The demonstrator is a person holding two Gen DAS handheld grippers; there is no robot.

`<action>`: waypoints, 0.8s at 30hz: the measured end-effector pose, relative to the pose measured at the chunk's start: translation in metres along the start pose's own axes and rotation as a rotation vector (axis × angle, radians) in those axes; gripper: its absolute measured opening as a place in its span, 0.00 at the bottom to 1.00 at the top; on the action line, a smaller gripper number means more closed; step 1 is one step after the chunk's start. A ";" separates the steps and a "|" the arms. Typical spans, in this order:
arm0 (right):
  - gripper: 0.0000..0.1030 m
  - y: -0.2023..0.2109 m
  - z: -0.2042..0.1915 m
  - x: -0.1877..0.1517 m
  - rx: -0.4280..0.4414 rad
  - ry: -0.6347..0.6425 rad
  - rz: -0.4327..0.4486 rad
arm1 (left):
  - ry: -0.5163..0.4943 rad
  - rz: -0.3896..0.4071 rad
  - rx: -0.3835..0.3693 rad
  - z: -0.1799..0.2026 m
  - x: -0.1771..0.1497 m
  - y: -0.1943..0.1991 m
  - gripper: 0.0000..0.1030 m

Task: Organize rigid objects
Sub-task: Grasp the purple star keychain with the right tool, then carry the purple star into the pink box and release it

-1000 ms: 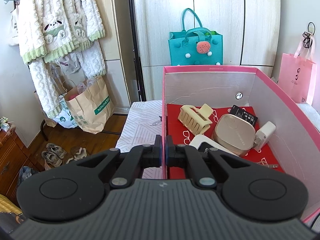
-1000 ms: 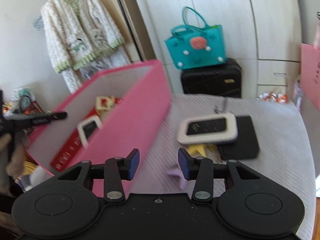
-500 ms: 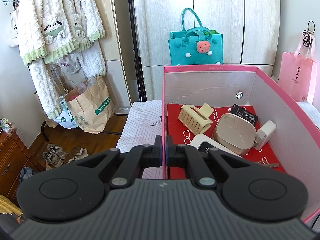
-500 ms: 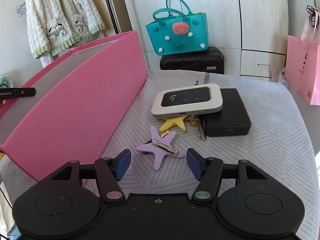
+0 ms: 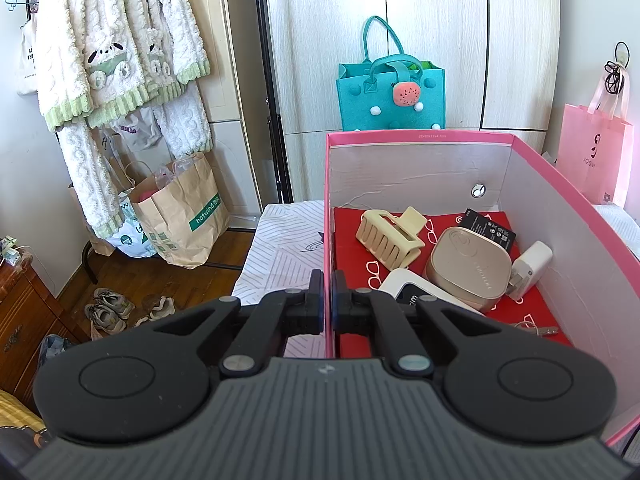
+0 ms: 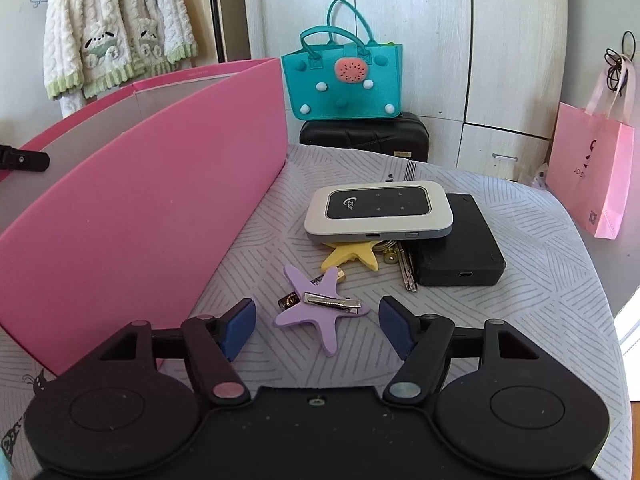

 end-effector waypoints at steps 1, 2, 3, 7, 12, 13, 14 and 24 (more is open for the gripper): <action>0.72 -0.001 0.001 0.000 0.000 -0.002 0.006 | 0.001 0.000 0.000 0.000 0.000 0.000 0.03; 0.72 -0.001 0.002 0.000 0.000 -0.005 0.012 | 0.000 -0.001 0.001 0.000 0.000 0.000 0.03; 0.74 -0.002 0.003 0.000 0.000 -0.009 0.018 | 0.001 -0.001 0.001 0.000 0.000 0.000 0.04; 0.70 -0.002 0.001 -0.001 -0.002 0.003 0.016 | -0.001 -0.001 0.000 0.000 0.000 0.000 0.04; 0.43 0.006 -0.004 -0.003 0.068 0.063 0.005 | 0.003 -0.009 -0.001 -0.001 0.000 0.000 0.03; 0.43 0.009 -0.005 -0.003 0.080 0.071 0.007 | 0.006 -0.012 -0.006 -0.002 0.000 -0.001 0.03; 0.38 0.012 -0.006 -0.004 0.080 0.081 0.007 | 0.010 -0.014 -0.010 -0.003 0.000 -0.001 0.03; 0.37 0.034 -0.003 -0.003 0.033 0.112 0.042 | -0.021 -0.040 -0.005 -0.001 0.001 -0.002 0.03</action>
Point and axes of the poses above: each gripper's, at about its wrist camera, not at the fingertips, and y roughly against the way its jaws point, z to its right, x to its top, the point moved 6 cm from there along -y, roughly the way its jaws point, and after that the axes turned 1 degree about -y, right-handed, at the moved point
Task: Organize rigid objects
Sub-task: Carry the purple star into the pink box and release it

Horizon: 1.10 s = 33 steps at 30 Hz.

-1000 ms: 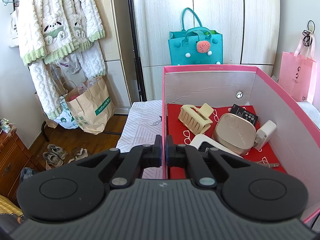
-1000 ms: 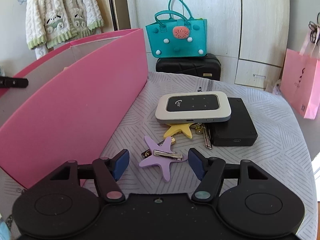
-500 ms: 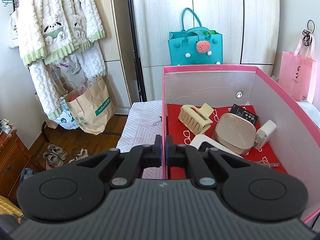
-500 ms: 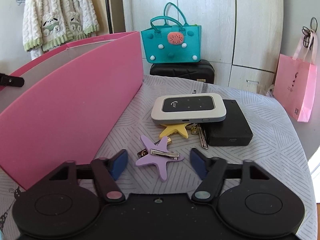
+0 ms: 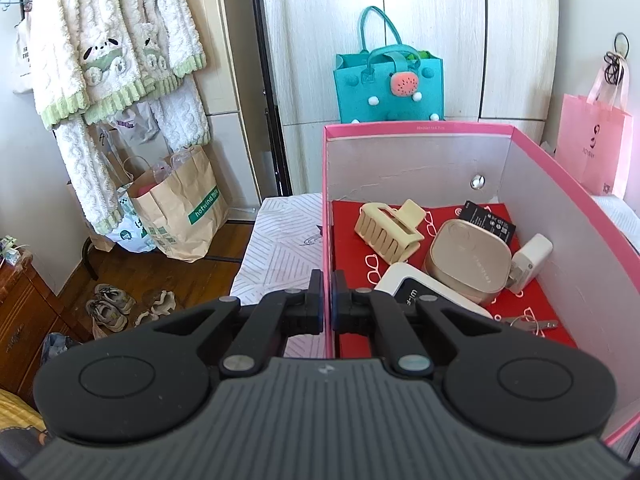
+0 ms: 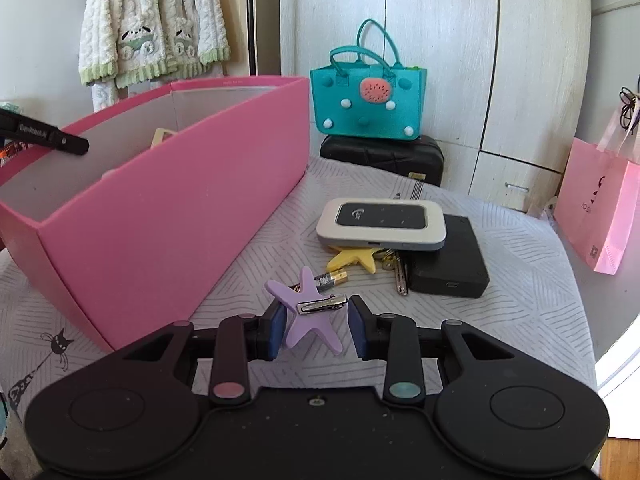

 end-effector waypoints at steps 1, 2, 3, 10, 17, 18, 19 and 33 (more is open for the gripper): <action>0.37 0.003 0.000 0.002 -0.003 0.006 0.008 | -0.015 -0.008 0.002 0.001 0.000 0.000 0.03; 0.37 0.006 0.000 0.004 -0.007 0.010 0.016 | -0.028 -0.015 0.004 0.002 0.001 0.000 0.04; 0.37 0.009 0.000 0.006 -0.010 0.013 0.023 | -0.037 -0.024 0.001 0.002 0.001 -0.001 0.04; 0.37 0.021 0.006 0.024 -0.007 0.015 0.062 | -0.059 -0.096 -0.078 -0.003 0.006 0.004 0.05; 0.37 0.034 -0.003 0.050 0.035 0.048 0.113 | -0.161 -0.136 -0.096 0.003 0.007 0.014 0.05; 0.37 0.037 -0.005 0.053 0.040 0.056 0.124 | -0.169 -0.141 -0.098 0.004 0.007 0.014 0.05; 0.37 0.040 -0.007 0.057 0.047 0.064 0.135 | -0.176 -0.144 -0.098 0.004 0.006 0.015 0.05; 0.37 0.044 -0.068 0.107 0.308 0.128 0.171 | -0.119 -0.104 -0.145 -0.004 -0.002 0.024 0.06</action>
Point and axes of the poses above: each gripper's, at about its wrist camera, not at the fingertips, and y roughly against the way its jaws point, z to its right, x to its top, the point moved 6 cm from there along -y, roughly the way its jaws point, and after that the axes turned 1 degree about -y, right-handed, at the moved point
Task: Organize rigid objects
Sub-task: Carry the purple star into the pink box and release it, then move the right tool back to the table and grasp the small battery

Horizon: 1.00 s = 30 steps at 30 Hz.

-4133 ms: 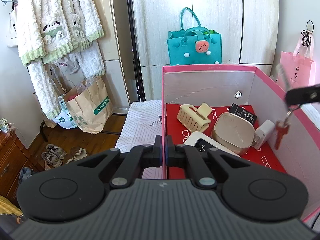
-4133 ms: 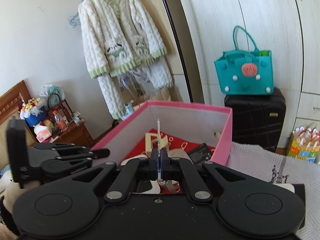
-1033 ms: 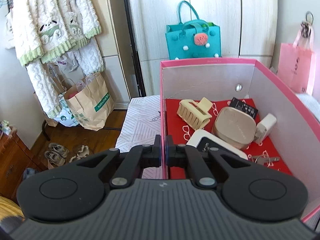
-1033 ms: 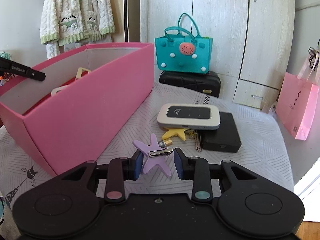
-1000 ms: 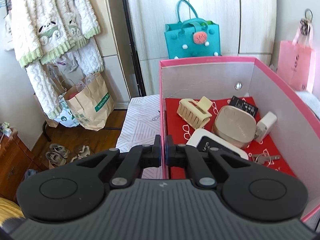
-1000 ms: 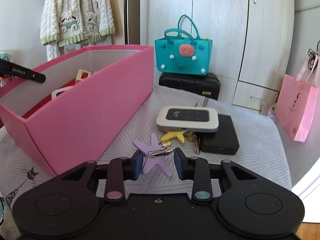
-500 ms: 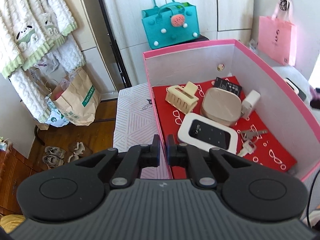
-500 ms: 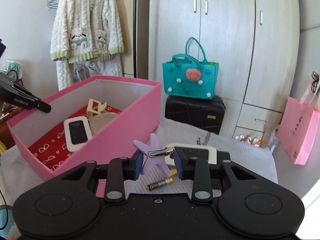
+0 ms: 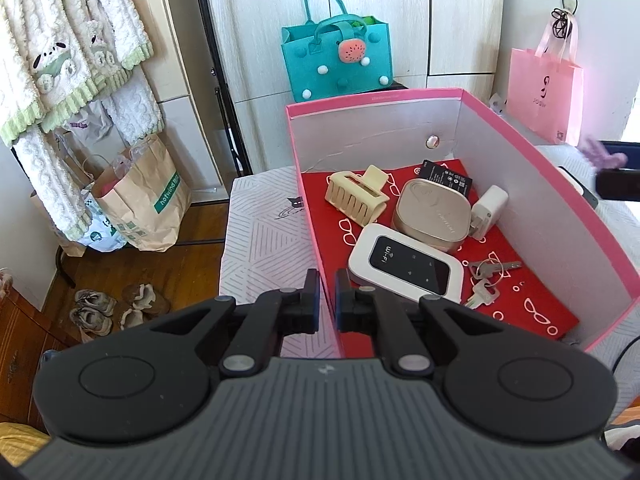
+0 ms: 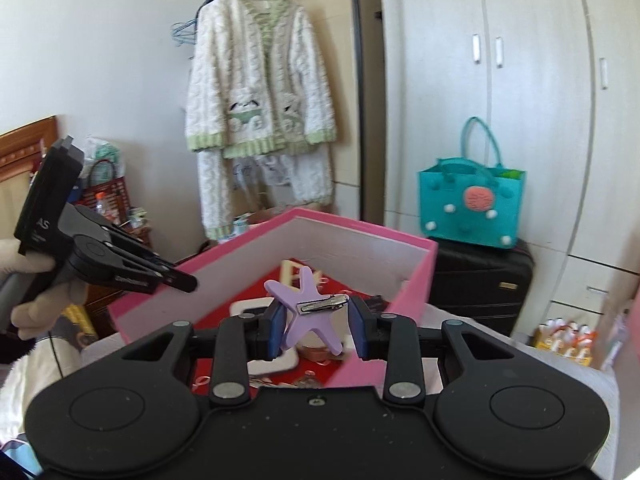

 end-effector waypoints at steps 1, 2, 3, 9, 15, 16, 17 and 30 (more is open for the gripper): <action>0.37 -0.006 -0.003 0.003 0.019 0.001 -0.014 | 0.002 -0.003 -0.005 0.000 0.000 0.000 0.06; 0.37 -0.013 -0.005 0.005 0.038 0.002 -0.033 | 0.000 -0.007 -0.009 0.000 0.000 0.001 0.06; 0.37 -0.020 -0.007 0.008 0.060 0.005 -0.054 | -0.002 -0.010 -0.013 0.000 0.000 0.001 0.06; 0.37 -0.067 -0.012 0.014 0.137 -0.026 -0.184 | -0.004 -0.006 -0.021 0.000 -0.001 0.001 0.07; 0.37 -0.091 -0.013 -0.001 0.131 0.002 -0.265 | 0.033 0.026 -0.033 -0.001 -0.011 0.008 0.08; 0.37 -0.092 -0.015 -0.005 0.112 0.032 -0.277 | 0.035 0.028 -0.035 -0.001 -0.012 0.008 0.08; 0.37 -0.093 -0.017 -0.008 0.093 0.065 -0.289 | 0.035 0.029 -0.035 -0.001 -0.013 0.009 0.08; 0.51 -0.054 -0.003 0.005 0.040 0.035 -0.195 | -0.028 -0.020 -0.032 0.003 -0.013 0.009 0.09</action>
Point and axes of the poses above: each gripper's, at about its wrist camera, not at the fingertips, and y roughly against the way its jaws point, z to its right, x to its top, the point moved 6 cm from there along -y, roughly the way its jaws point, and after that the axes turned 1 degree about -y, right-handed, at the moved point
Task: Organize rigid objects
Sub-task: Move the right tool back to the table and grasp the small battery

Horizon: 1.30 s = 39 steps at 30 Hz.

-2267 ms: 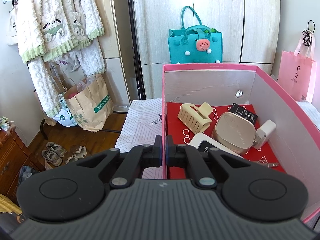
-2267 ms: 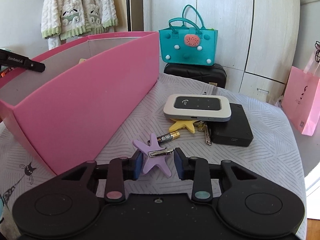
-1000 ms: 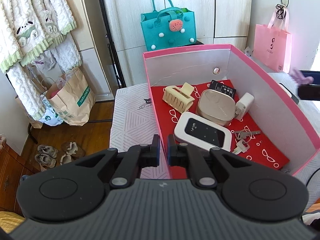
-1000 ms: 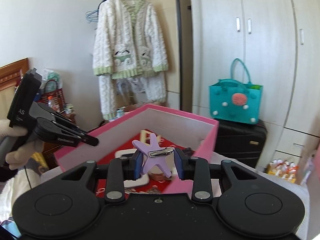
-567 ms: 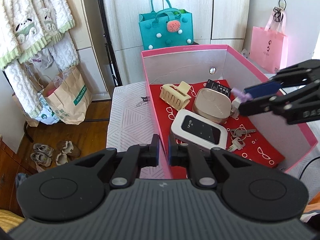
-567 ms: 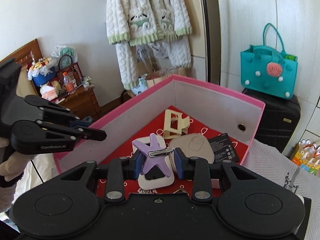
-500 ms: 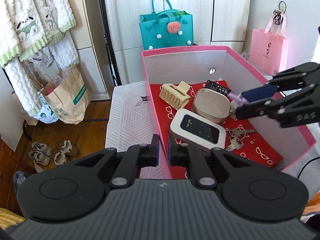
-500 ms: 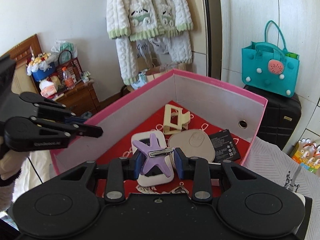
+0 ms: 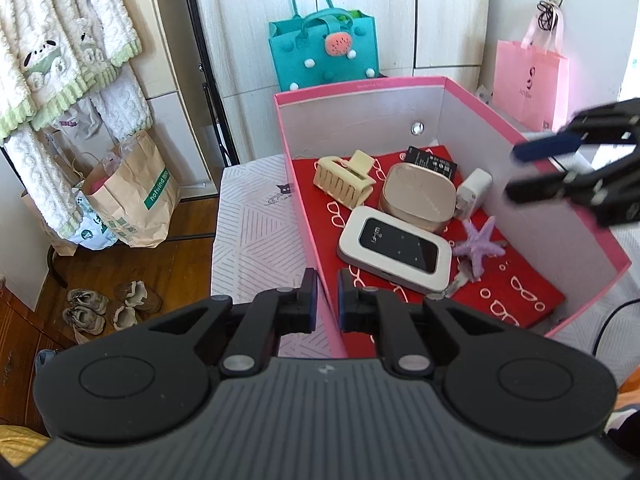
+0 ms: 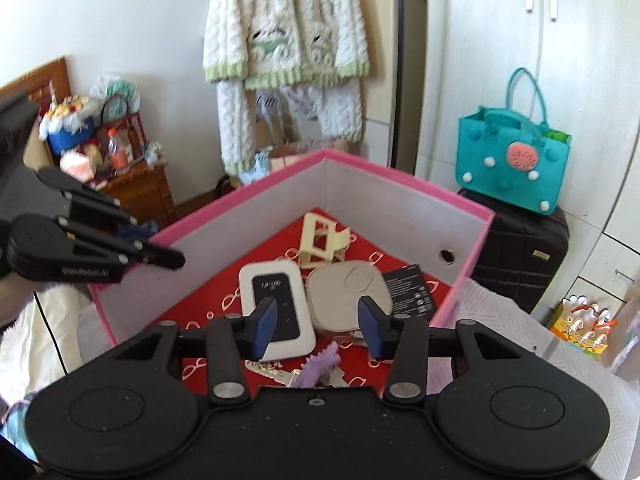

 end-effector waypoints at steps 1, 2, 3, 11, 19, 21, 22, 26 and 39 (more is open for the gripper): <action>0.53 0.007 0.003 0.000 -0.012 -0.011 0.022 | -0.007 -0.002 0.004 0.001 0.000 0.000 0.09; 0.55 0.014 0.006 -0.001 -0.024 -0.018 0.044 | -0.013 -0.004 0.007 0.001 0.000 -0.001 0.09; 0.59 0.021 0.009 -0.002 -0.039 -0.027 0.068 | -0.023 -0.007 0.015 0.003 -0.001 -0.001 0.09; 0.71 0.059 0.050 -0.033 -0.176 -0.137 0.196 | -0.058 -0.012 0.087 0.012 -0.005 -0.007 0.09; 0.71 0.054 0.082 -0.086 -0.242 -0.211 0.107 | -0.024 -0.025 0.072 0.009 -0.005 -0.009 0.08; 0.71 0.047 0.084 -0.100 -0.231 -0.234 0.064 | -0.004 -0.027 0.066 0.007 -0.006 -0.009 0.08; 0.71 0.042 0.085 -0.106 -0.214 -0.253 0.037 | 0.003 -0.029 0.063 0.007 -0.006 -0.010 0.08; 0.71 0.024 0.077 -0.125 -0.156 -0.279 -0.018 | 0.013 -0.036 0.055 0.006 -0.006 -0.009 0.08; 0.37 -0.001 0.073 -0.124 -0.170 -0.025 -0.024 | -0.049 -0.049 0.044 0.009 -0.007 -0.001 0.08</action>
Point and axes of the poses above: each gripper's, at about its wrist camera, not at the fingertips, and y roughly against the way its jaws point, z to its right, x to its top, the point moved 6 cm from there along -y, roughly the way its jaws point, and after that the axes turned 1 degree about -y, right-handed, at the moved point
